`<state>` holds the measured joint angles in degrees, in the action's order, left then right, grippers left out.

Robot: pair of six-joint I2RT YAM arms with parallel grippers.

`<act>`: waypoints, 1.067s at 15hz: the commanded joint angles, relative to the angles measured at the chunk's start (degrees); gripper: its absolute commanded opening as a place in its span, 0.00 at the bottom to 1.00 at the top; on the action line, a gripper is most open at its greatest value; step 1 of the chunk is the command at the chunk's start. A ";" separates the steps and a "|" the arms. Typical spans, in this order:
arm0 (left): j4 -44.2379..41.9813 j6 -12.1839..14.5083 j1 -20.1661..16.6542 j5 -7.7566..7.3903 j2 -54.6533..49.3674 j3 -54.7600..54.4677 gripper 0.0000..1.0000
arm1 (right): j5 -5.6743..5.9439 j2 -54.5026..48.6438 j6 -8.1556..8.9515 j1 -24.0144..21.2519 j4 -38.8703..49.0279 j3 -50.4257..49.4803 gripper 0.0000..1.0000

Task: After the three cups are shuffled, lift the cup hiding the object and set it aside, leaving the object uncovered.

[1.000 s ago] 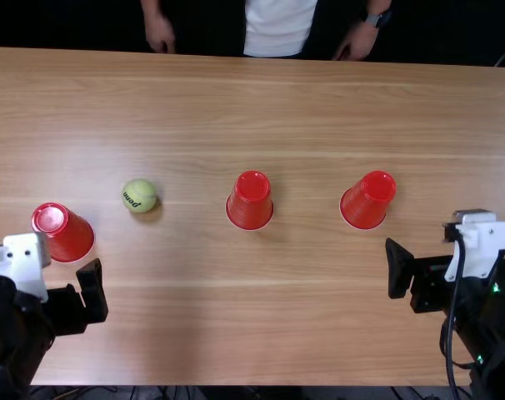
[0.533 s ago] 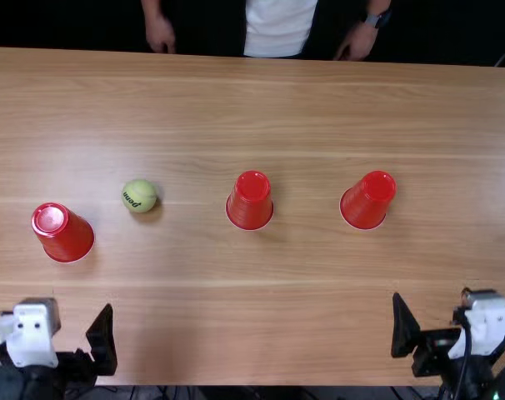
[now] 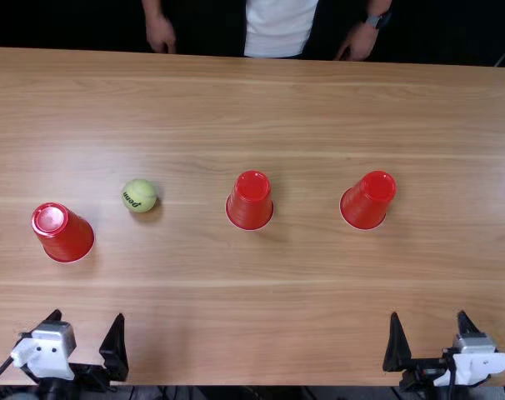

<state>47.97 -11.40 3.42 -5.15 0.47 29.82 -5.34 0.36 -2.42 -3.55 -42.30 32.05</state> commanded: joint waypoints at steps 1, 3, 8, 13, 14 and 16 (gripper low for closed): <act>-1.24 0.01 0.36 -0.44 -0.47 -2.31 1.00 | 0.28 -0.36 -0.12 -0.49 2.06 -3.49 1.00; -7.47 0.22 0.27 0.08 -0.47 -7.06 1.00 | 0.07 -0.36 -0.12 -0.49 6.38 -6.83 1.00; -34.15 10.77 0.18 -0.65 -0.47 -20.77 1.00 | -0.14 -0.36 0.62 -0.67 30.64 -16.50 1.00; -40.58 16.88 0.18 -0.44 -0.47 -28.77 1.00 | -0.25 -0.36 0.52 -0.58 44.35 -27.57 1.00; -41.64 16.67 0.27 -0.55 -0.47 -29.56 1.00 | -0.03 -0.36 0.62 -0.58 44.46 -29.33 1.00; -42.38 16.46 0.27 -0.55 -0.47 -29.82 1.00 | 0.07 -0.36 0.73 -0.49 44.46 -30.56 1.00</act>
<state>5.48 4.27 3.42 -4.93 0.58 1.96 -5.37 0.36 -2.22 -3.53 1.39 1.80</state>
